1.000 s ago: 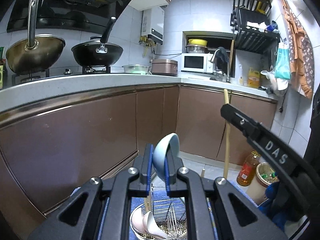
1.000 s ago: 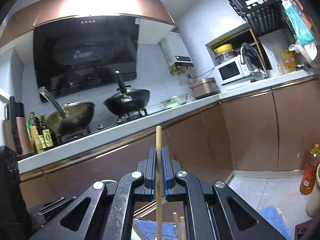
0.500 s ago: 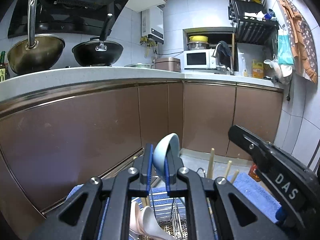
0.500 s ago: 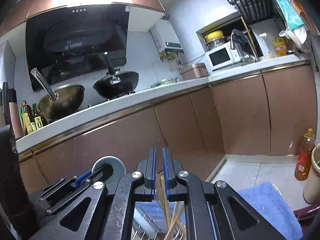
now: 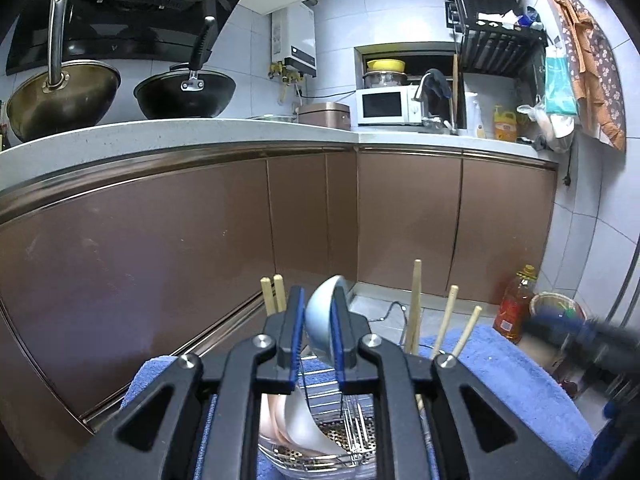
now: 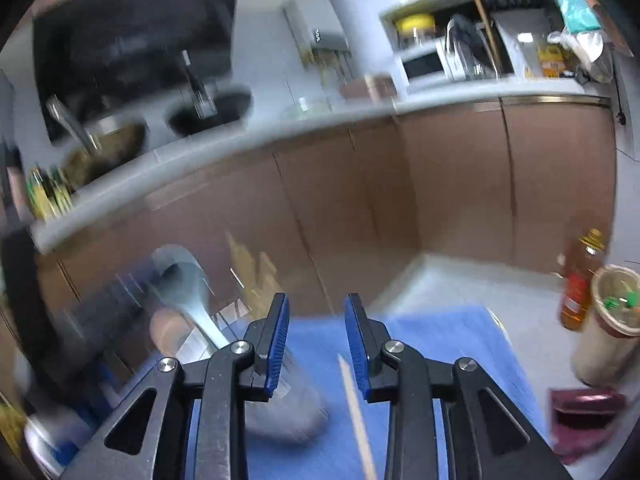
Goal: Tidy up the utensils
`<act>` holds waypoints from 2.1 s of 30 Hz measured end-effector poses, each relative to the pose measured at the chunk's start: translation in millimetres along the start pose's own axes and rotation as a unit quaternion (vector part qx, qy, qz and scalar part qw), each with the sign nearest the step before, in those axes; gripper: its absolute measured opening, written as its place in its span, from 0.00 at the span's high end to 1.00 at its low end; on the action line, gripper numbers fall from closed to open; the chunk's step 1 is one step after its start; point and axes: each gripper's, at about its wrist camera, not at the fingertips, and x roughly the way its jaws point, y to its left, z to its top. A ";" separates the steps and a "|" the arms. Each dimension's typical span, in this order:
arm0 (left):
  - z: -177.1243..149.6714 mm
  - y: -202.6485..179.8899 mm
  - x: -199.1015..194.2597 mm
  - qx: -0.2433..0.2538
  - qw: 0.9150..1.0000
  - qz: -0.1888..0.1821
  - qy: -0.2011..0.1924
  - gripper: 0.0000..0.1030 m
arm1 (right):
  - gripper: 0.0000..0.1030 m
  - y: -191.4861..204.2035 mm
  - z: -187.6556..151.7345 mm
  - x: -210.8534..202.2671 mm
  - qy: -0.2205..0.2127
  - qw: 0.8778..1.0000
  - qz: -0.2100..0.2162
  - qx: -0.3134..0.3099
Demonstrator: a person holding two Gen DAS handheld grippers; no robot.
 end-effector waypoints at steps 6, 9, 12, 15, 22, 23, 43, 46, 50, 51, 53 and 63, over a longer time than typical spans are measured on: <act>6.6 7.7 -19.5 -0.016 1.000 -0.010 -0.022 0.77 | 0.73 -22.4 -53.0 33.3 0.156 0.987 -0.021 -0.025; 9.8 11.1 -31.0 -0.022 0.999 -0.015 -0.029 0.77 | 0.73 -17.5 -73.8 38.7 0.192 0.980 -0.022 -0.042; 10.2 14.3 -42.9 -0.025 0.999 -0.022 -0.034 0.77 | 0.73 -9.7 -88.1 43.0 0.213 0.975 -0.026 -0.058; 8.5 16.3 -51.9 -0.027 0.999 -0.026 -0.032 0.77 | 0.73 -5.4 -95.9 50.4 0.231 0.970 -0.043 -0.068; 0.9 21.8 -67.6 -0.032 0.999 -0.034 -0.024 0.77 | 0.94 -2.4 -104.0 49.2 0.268 0.958 -0.071 -0.074; -0.5 22.8 -69.1 -0.033 0.999 -0.034 -0.022 0.77 | 0.94 -3.6 -105.6 44.5 0.274 0.957 -0.070 -0.068; -41.4 49.1 -73.5 -0.061 0.996 -0.039 0.052 0.77 | 0.82 2.4 -70.2 105.3 0.334 0.940 -0.036 -0.056; -50.1 57.4 -70.9 -0.071 0.995 -0.035 0.064 0.77 | 0.87 2.5 -70.6 122.2 0.345 0.936 -0.042 -0.059; -59.5 66.2 -67.2 -0.086 0.992 -0.034 0.082 0.77 | 0.93 2.6 -69.0 124.9 0.359 0.930 -0.048 -0.061; -61.8 67.6 -68.0 -0.086 0.992 -0.033 0.084 0.77 | 0.94 1.8 -69.1 124.4 0.360 0.930 -0.046 -0.062; -64.5 69.9 -69.2 -0.085 0.992 -0.031 0.086 0.77 | 0.94 -0.8 -70.5 116.2 0.359 0.931 -0.038 -0.058; -70.5 73.7 -91.4 -0.091 0.991 -0.036 0.088 0.77 | 0.94 32.2 -42.2 17.1 0.256 0.961 0.036 -0.093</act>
